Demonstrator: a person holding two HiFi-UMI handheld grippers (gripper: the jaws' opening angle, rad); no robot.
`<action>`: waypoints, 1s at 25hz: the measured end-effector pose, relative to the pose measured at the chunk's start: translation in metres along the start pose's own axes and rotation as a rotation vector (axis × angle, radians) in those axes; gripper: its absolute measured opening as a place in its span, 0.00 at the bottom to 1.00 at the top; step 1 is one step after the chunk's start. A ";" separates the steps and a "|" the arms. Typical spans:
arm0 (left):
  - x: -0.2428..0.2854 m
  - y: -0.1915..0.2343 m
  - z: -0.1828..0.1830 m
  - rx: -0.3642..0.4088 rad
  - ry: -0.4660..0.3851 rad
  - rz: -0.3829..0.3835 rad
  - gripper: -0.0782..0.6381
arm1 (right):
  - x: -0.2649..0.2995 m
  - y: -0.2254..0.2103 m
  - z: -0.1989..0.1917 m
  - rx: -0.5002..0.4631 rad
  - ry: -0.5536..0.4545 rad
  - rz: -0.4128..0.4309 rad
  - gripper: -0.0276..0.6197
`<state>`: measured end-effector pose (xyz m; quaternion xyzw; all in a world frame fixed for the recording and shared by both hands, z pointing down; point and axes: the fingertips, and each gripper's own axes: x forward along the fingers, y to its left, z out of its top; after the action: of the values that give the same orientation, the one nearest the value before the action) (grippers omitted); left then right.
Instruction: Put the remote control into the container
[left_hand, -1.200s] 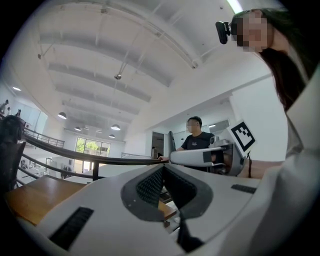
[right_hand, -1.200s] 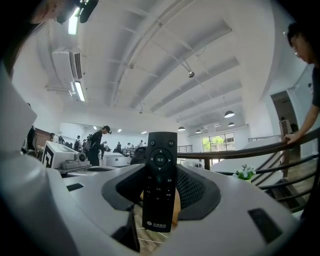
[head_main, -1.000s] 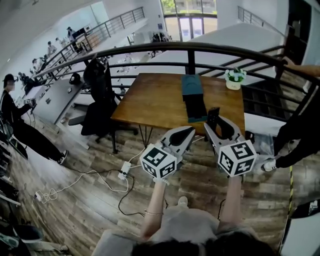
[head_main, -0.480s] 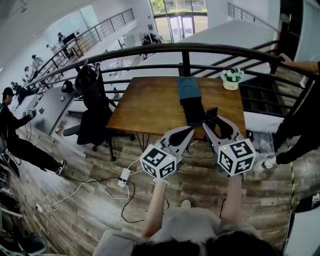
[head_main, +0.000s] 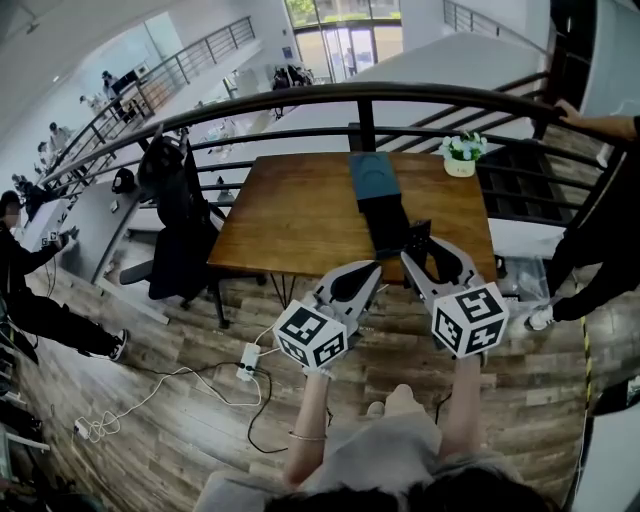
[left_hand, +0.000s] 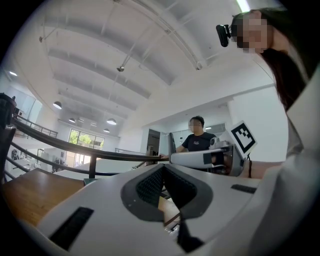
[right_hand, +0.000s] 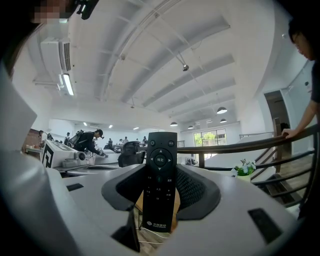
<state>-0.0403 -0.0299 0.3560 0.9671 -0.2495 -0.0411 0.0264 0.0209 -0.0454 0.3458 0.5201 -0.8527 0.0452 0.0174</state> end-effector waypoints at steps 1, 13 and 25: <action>0.001 0.002 -0.001 -0.006 0.001 0.001 0.12 | 0.001 -0.002 -0.001 0.006 0.001 -0.003 0.35; 0.038 0.050 -0.012 -0.030 0.022 0.023 0.11 | 0.057 -0.038 -0.003 0.012 0.038 0.022 0.35; 0.090 0.103 0.002 -0.011 0.002 0.074 0.12 | 0.116 -0.089 0.014 -0.017 0.054 0.077 0.35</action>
<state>-0.0111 -0.1635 0.3549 0.9572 -0.2846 -0.0403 0.0333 0.0472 -0.1898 0.3457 0.4854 -0.8717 0.0528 0.0429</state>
